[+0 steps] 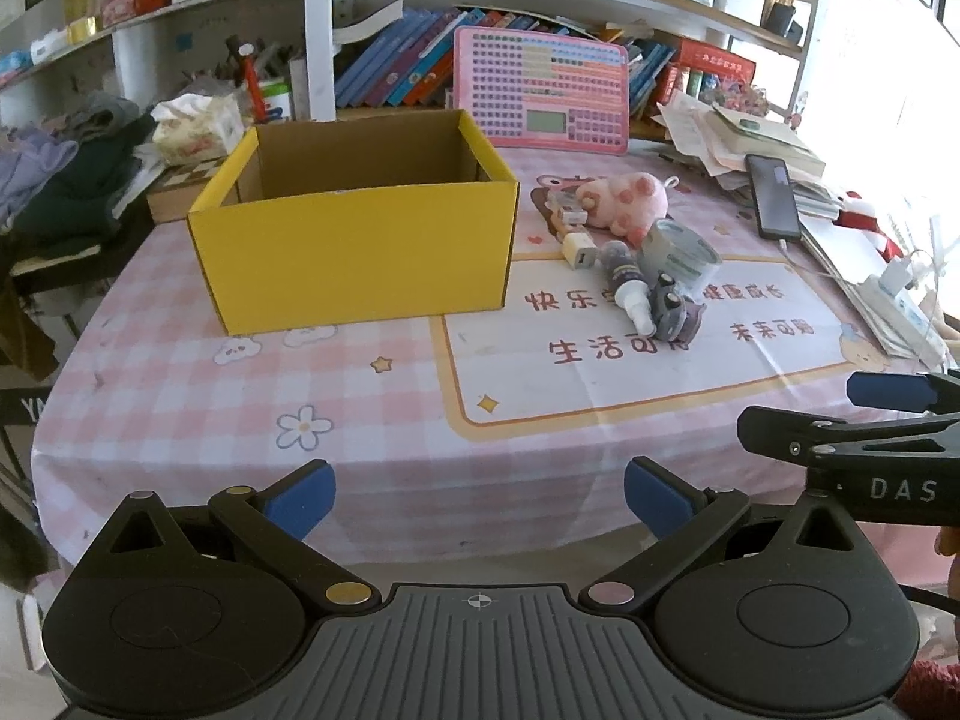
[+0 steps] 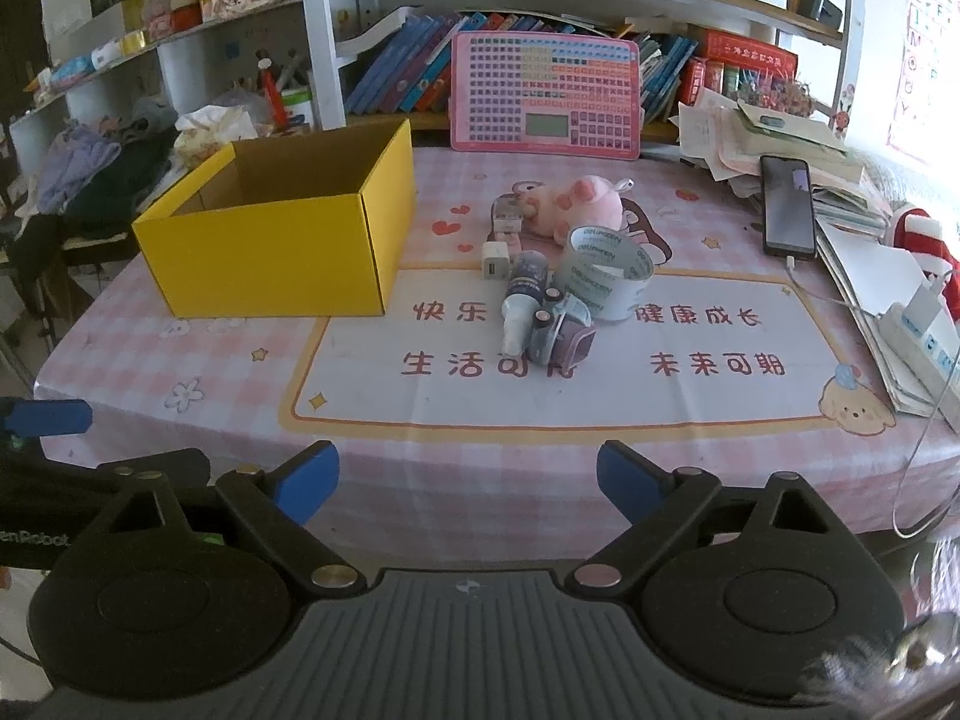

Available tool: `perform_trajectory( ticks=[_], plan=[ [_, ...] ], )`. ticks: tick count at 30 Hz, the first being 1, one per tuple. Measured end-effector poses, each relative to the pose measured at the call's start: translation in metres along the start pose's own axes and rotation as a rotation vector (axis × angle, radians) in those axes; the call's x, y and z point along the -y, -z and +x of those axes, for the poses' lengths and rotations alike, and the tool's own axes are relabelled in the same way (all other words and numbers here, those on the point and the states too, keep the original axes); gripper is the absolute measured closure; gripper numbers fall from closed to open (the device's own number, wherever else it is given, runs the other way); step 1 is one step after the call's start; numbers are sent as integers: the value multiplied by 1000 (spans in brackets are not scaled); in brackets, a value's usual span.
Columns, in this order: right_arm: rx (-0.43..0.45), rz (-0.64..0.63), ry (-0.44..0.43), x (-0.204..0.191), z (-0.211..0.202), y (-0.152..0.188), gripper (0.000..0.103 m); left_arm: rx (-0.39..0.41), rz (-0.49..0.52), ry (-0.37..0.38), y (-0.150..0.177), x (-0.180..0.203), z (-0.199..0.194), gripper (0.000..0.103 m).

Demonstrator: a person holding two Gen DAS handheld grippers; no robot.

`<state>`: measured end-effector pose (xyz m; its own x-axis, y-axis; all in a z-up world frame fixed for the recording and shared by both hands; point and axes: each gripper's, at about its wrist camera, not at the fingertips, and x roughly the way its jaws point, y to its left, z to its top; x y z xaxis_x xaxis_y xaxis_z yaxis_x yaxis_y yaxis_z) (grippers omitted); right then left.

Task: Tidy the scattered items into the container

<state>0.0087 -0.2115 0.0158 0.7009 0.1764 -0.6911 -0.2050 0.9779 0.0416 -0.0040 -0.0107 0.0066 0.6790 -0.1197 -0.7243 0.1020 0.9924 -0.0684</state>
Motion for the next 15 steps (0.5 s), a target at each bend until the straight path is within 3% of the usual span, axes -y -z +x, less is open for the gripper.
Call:
perform_trajectory(
  ticks=[15],
  plan=[
    [17, 20, 16, 2, -5, -2, 9, 19, 8, -19, 1, -3, -5, 0]
  ],
)
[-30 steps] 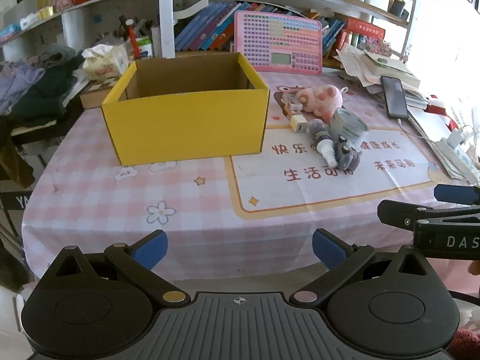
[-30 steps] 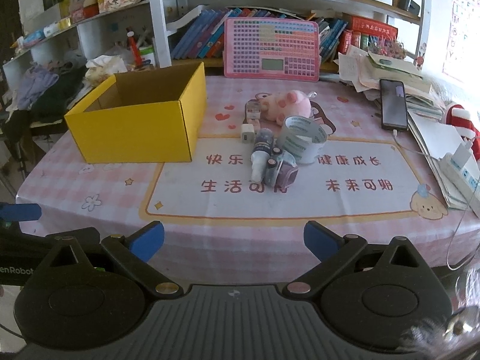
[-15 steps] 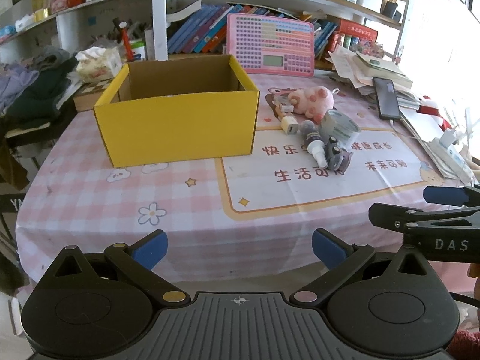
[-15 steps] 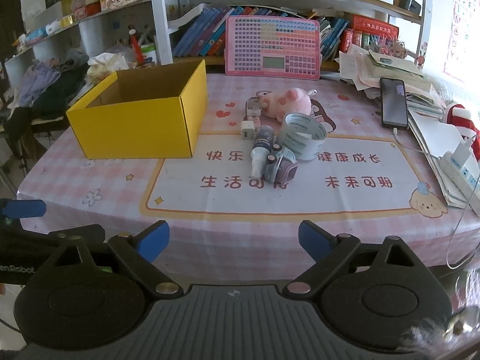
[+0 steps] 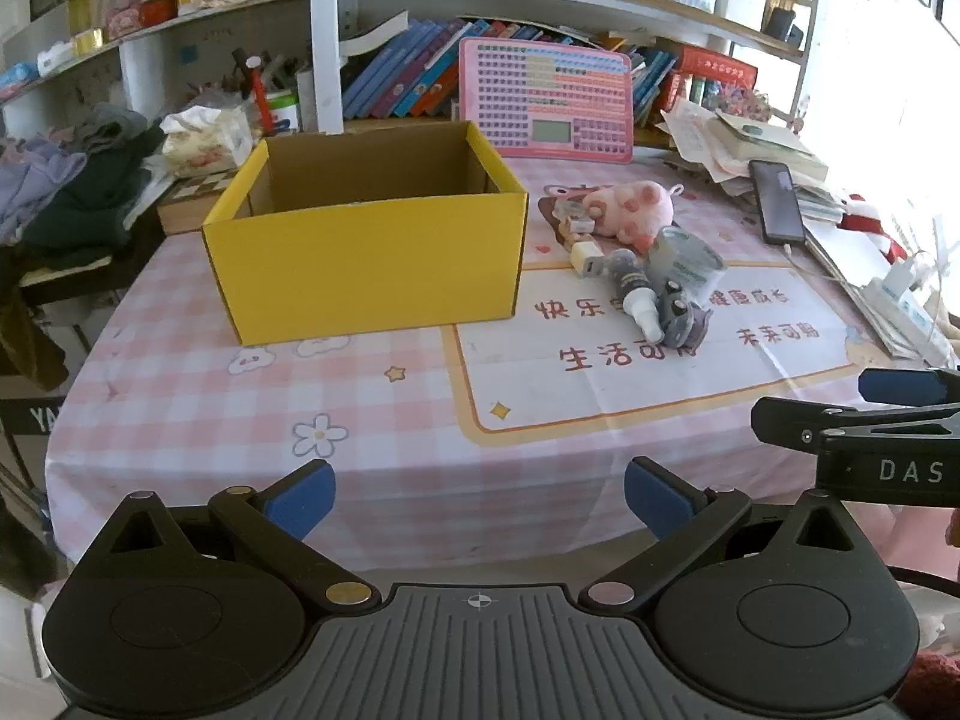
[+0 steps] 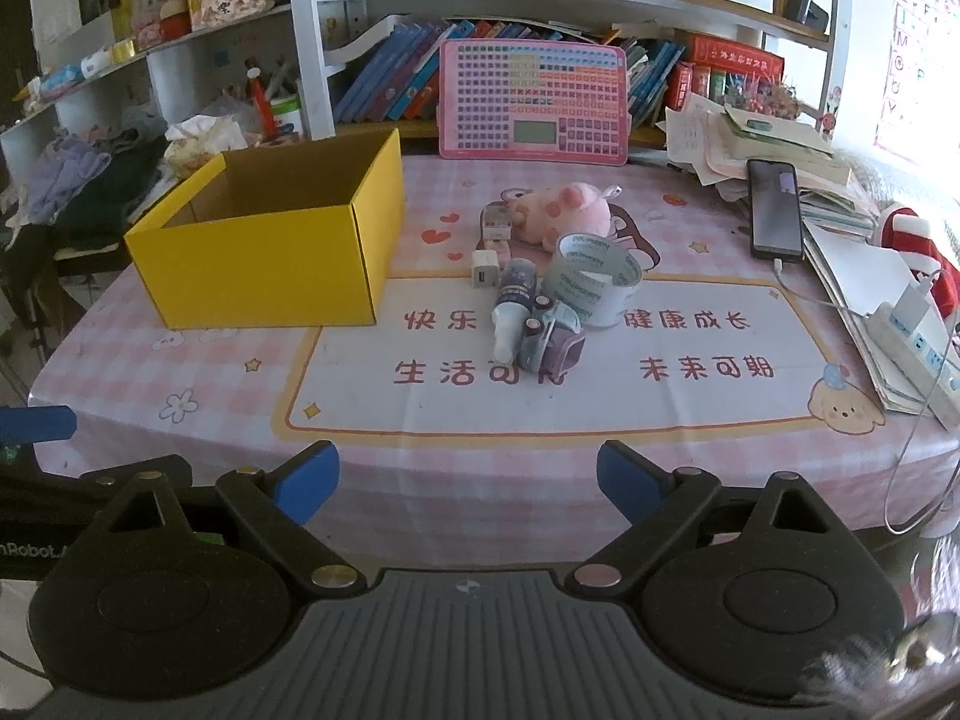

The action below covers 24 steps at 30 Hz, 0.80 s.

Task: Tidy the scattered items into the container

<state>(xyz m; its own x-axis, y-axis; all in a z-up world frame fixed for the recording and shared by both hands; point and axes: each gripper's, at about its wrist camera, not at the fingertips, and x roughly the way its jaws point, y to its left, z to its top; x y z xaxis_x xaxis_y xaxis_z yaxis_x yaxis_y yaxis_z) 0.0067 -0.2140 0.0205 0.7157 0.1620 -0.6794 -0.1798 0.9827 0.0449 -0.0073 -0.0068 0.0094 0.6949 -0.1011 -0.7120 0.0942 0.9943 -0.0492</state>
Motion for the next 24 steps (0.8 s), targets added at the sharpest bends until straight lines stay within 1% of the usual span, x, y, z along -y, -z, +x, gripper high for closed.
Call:
perform_trajectory(
  ticks=[7, 11, 13, 16, 19, 22, 24],
  plan=[
    [0, 23, 11, 3, -2, 1, 9, 6, 17, 13, -1, 3, -1, 0],
    [-4, 13, 15, 3, -2, 1, 9, 2, 17, 29, -4, 6, 3, 0],
    [-3, 6, 25, 5, -5, 1, 9, -3, 13, 48, -7, 8, 7, 0],
    [13, 13, 47, 14, -7, -1, 9, -9, 46, 75, -11, 19, 14, 0],
    [-14, 34, 51, 22, 0, 0, 10, -3, 75, 81, -13, 27, 17, 0],
    [-18, 41, 47, 25, 3, 0, 11, -22, 84, 86, -13, 31, 23, 0],
    [-29, 41, 41, 26, 6, 0, 14, -27, 90, 86, -14, 32, 25, 0]
  ],
)
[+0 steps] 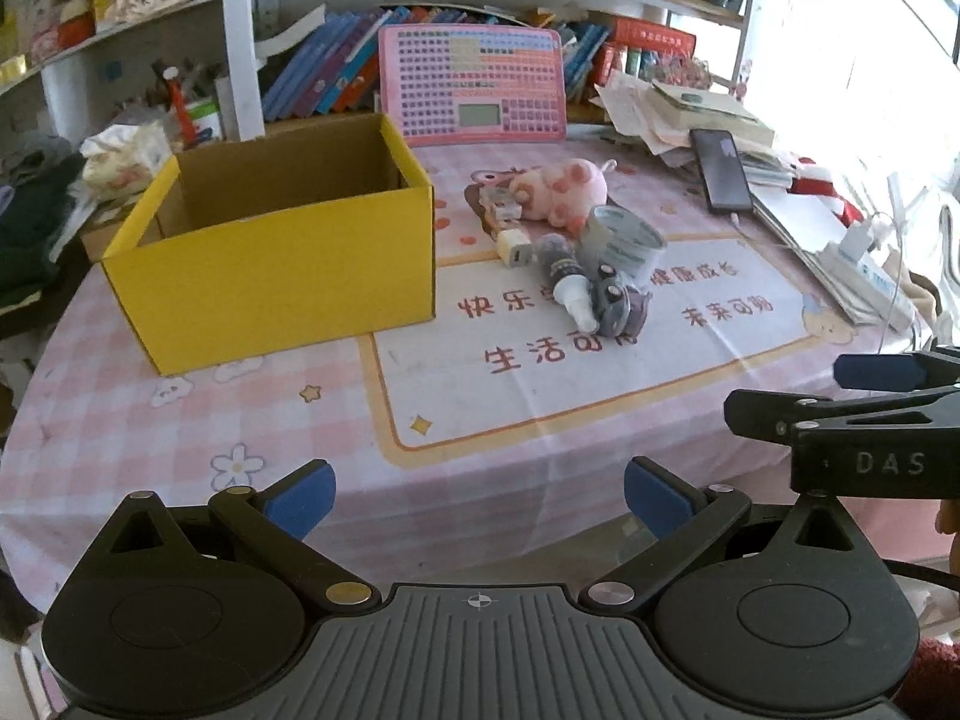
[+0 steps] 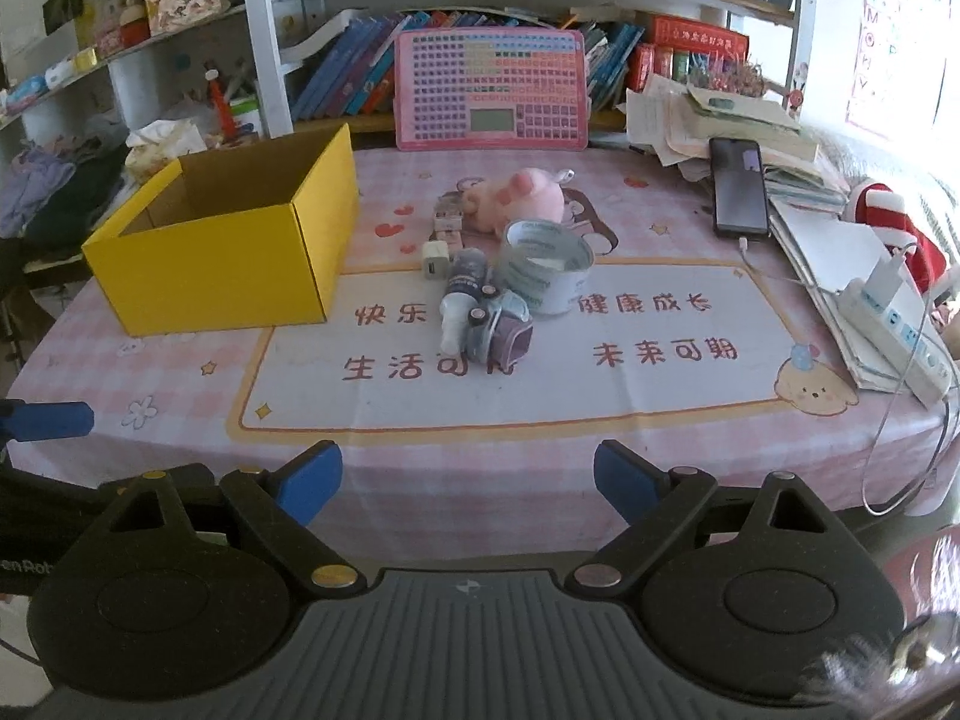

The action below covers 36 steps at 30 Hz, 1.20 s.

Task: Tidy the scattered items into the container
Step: 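Move left tool onto grey toy car and close while right tool approaches silver tape roll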

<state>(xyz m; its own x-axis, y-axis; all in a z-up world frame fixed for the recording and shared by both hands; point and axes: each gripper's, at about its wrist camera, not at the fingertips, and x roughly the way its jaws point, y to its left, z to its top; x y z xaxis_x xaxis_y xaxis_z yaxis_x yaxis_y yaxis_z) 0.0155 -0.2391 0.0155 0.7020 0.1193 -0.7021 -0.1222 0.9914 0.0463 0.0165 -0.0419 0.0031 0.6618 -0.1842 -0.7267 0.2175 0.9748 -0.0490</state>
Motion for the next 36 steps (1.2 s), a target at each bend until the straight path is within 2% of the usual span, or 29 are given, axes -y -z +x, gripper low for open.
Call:
perform_trajectory(
  ticks=[9, 14, 26, 29, 36],
  plan=[
    [-17, 30, -8, 11, 14, -6, 27, 12, 12, 37, -8, 8, 11, 1],
    [-17, 43, 8, 23, 25, -17, 27, 16, 25, 57, -18, 14, 22, 3],
    [-21, 37, -21, 50, 62, -57, 27, 14, 99, 75, -55, 37, 62, 5],
    [-23, 39, -31, 60, 74, -67, 27, 3, 110, 87, -66, 44, 75, 17],
    [-61, 53, -64, 81, 101, -84, 26, -39, 153, 114, -84, 63, 100, 24]
  ],
)
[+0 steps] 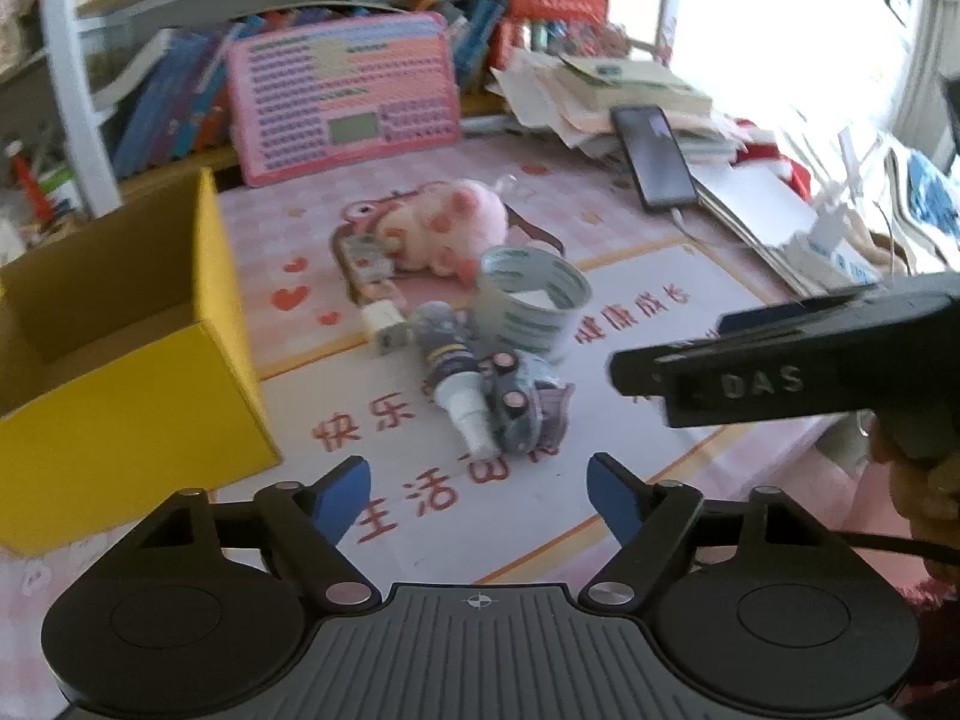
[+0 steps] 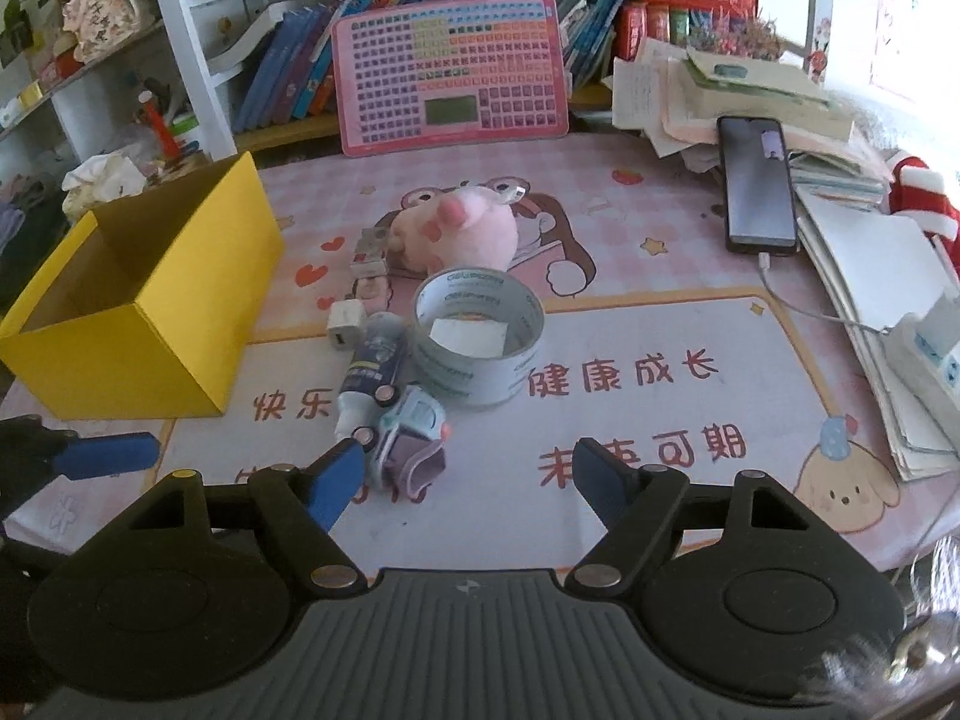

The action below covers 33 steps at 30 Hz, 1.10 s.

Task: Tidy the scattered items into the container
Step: 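Move left tool onto grey toy car and close while right tool approaches silver tape roll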

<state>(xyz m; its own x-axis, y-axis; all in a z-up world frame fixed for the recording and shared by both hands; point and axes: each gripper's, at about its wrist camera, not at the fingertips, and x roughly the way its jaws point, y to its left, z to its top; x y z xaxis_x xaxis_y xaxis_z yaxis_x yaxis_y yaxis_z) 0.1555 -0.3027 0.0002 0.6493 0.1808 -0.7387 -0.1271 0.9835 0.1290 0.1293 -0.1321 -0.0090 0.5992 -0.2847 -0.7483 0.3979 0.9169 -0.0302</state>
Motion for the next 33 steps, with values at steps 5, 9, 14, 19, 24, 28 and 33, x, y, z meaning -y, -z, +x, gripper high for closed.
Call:
perform_trajectory(
  ticks=[5, 9, 14, 19, 24, 28, 33],
  plan=[
    [-34, -17, -29, 6, 18, -9, 26, -38, 11, 5, -9, 5, 17, 24],
    [-43, -21, -46, 13, 28, -17, 26, -63, -6, 14, -17, 4, 30, 27],
    [-62, -1, -60, 22, 45, -26, 26, -93, 23, 13, -24, 9, 48, 37],
    [-89, 15, -67, 30, 61, -33, 26, -119, 76, 31, -31, 18, 63, 42],
    [-107, 18, -71, 36, 73, -40, 26, -128, 124, 42, -39, 26, 80, 48],
    [-116, 0, -80, 37, 82, -47, 23, -148, 152, 44, -42, 30, 92, 53],
    [-139, -29, -87, 34, 96, -52, 18, -172, 174, 41, -44, 32, 103, 57]
  ],
)
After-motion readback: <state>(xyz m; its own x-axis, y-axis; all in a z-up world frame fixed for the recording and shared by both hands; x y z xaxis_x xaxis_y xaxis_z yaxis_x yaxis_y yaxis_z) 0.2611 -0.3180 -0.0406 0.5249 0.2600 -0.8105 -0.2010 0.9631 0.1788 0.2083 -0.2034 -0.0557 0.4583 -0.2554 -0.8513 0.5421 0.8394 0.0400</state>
